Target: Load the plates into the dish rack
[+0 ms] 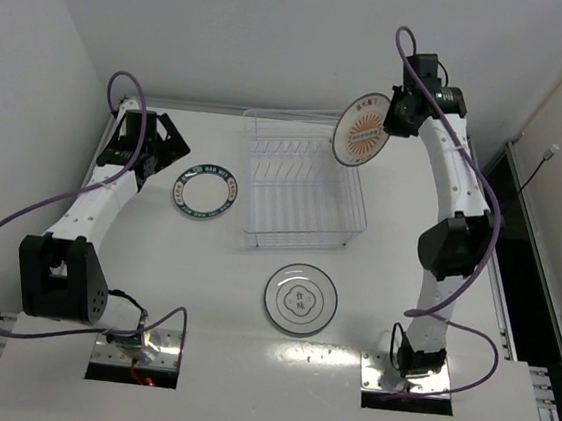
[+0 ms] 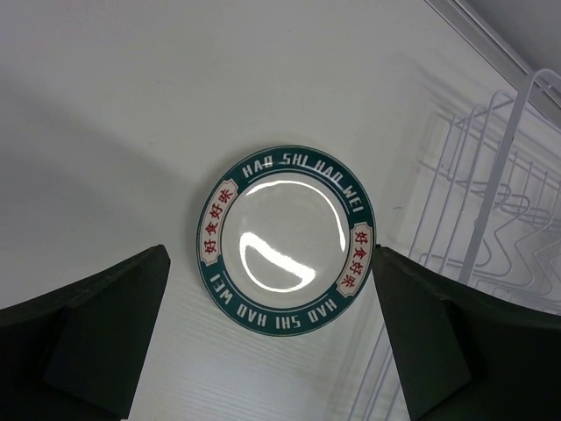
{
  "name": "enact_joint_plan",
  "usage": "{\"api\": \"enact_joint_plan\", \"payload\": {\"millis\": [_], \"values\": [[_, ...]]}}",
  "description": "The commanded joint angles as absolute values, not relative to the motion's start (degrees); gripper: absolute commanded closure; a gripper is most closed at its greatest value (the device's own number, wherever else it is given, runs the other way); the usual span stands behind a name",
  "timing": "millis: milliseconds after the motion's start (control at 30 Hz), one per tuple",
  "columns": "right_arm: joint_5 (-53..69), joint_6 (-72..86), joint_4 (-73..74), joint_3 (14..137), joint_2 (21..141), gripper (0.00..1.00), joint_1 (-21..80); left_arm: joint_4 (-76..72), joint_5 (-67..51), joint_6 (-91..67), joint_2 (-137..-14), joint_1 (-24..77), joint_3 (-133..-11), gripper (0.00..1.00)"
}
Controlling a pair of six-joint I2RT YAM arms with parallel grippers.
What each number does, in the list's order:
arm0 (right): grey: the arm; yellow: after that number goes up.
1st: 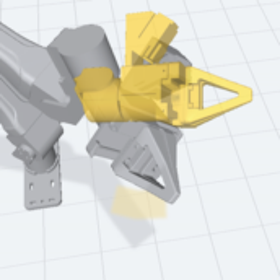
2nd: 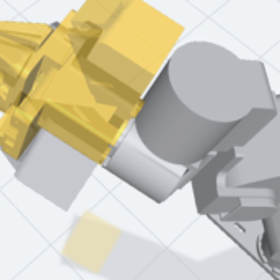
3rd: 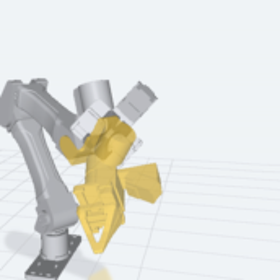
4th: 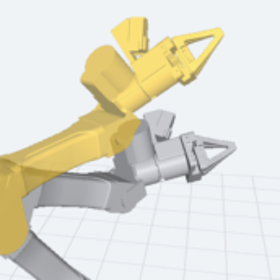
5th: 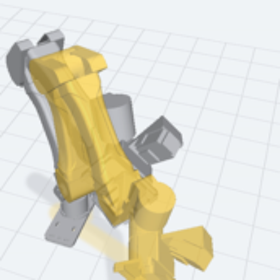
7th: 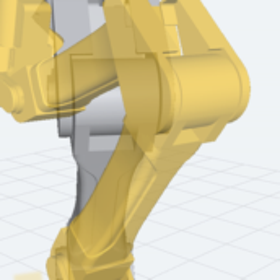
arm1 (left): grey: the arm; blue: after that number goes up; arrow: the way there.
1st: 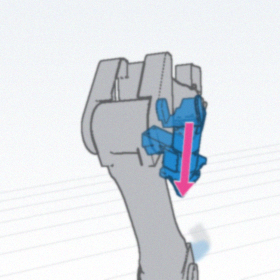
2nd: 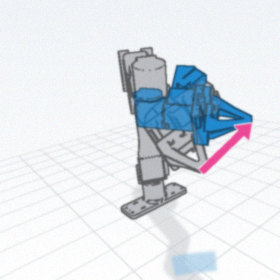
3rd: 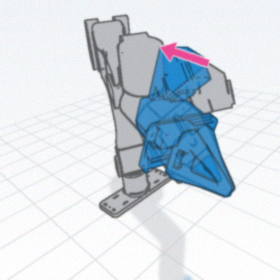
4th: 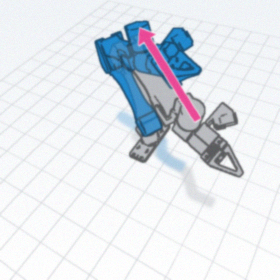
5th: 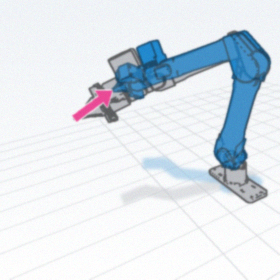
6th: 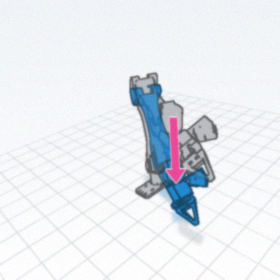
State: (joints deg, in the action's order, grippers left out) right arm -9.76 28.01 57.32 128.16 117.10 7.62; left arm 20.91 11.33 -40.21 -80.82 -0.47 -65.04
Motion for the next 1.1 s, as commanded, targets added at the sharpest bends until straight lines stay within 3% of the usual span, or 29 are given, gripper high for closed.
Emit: {"api": "enact_joint_plan", "payload": {"millis": [0, 200, 333, 500, 600, 633, 667, 967, 1000, 1033, 1067], "values": [[-18.97, 23.13, 58.8, 132.45, 119.0, 1.0, 9.21, 19.34, 10.9, -38.67, -79.11, -0.7, -66.53, 0.0], [-30.31, 20.31, 56.08, 128.67, 121.37, 1.0, 15.02, 19.86, 12.03, -37.09, -77.17, -0.7, -64.95, 0.0], [-33.31, 17.33, 56.07, 134.2, 126.46, 1.0, 17.23, 20.39, 12.57, -35.34, -75.42, -0.7, -63.9, 0.0], [-34.98, 16.09, 55.37, 134.21, 130.33, 1.0, 20.38, 20.92, 13.71, -33.05, -74.18, -0.7, -63.9, 0.0], [-26.77, 15.29, 53.97, 133.6, 132.27, 0.98, 21.09, 20.13, 13.71, -31.82, -74.18, -0.7, -63.9, 0.0], [-24.11, 14.07, 53.18, 133.59, 132.28, 0.82, 21.62, 20.13, 13.01, -31.82, -74.7, -0.7, -63.9, 0.0], [-22.43, 14.06, 53.17, 133.59, 132.28, 0.74, 21.62, 19.43, 12.49, -31.82, -74.71, -0.7, -63.9, 0.0], [-17.23, 17.48, 59.31, 130.27, 121.84, 0.55, 18.11, 17.67, 10.03, -37.08, -79.89, -0.7, -63.9, 0.0], [-16.44, 20.27, 60.28, 129.21, 117.64, 0.45, 17.58, 16.88, 9.24, -37.09, -80.76, -0.7, -63.9, 0.0], [-15.48, 22.3, 61.86, 128.42, 115.68, 0.05, 16.8, 16.27, 8.01, -37.09, -81.47, -0.7, -64.42, 0.0], [-14.69, 24.67, 65.79, 126.06, 113.58, 0.0, 14.44, 15.48, 4.78, -37.09, -81.47, -0.7, -64.42, 0.0]]}}
